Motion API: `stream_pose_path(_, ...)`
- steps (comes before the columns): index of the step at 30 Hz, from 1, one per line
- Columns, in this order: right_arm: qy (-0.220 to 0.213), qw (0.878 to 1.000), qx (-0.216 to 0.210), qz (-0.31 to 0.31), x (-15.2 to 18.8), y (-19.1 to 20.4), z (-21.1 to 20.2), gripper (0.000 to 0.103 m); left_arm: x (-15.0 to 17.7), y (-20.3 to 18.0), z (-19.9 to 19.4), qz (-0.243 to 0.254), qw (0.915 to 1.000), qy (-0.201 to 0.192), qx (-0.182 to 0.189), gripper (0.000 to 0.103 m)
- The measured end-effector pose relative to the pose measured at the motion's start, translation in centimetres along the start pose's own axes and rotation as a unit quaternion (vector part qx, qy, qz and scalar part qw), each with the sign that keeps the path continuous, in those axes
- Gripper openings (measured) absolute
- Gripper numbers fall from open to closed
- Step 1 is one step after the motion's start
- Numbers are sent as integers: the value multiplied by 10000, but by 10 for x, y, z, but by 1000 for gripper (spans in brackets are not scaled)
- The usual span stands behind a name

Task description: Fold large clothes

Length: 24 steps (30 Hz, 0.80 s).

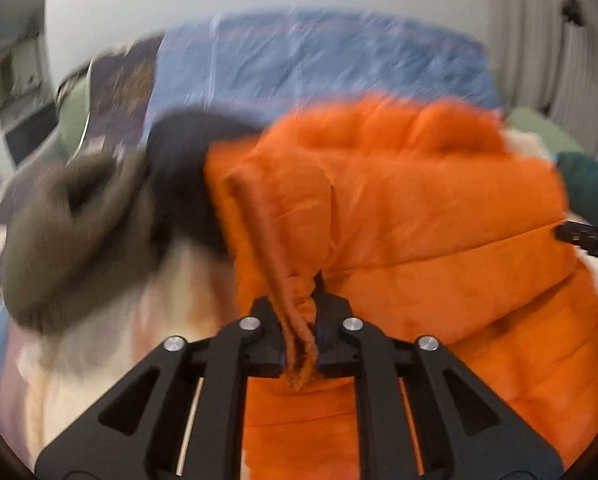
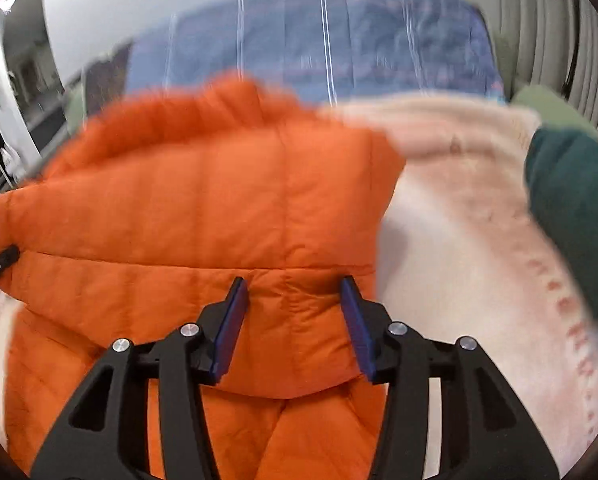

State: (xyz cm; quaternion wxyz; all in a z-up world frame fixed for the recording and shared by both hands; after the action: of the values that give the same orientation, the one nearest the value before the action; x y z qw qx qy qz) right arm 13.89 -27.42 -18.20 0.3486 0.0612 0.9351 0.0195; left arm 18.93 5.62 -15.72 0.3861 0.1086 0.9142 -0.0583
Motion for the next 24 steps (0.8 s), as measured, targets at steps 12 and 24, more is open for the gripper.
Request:
stream_pose_path(12,-704,9970,175,-273,-18,4,-42,49,-26,7,-62,-449,9948,-911,34,33)
stream_pose_path(24,0,9973,334,-655,12,37,21,53,8,-68,43,832,9961,180,-231,32)
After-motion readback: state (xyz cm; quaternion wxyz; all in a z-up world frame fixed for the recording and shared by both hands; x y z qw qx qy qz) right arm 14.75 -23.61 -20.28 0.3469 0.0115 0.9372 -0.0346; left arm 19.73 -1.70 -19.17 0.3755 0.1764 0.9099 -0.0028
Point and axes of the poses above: each gripper's, at about its wrist camera, not at the fingertips, and z roughly the way its jaws point, y to its left, x to its underside, the point moved 7 cm from there along z, roughly the way its jaws point, and after that the axes turned 2 degrees about x, right-handed, at the moved point
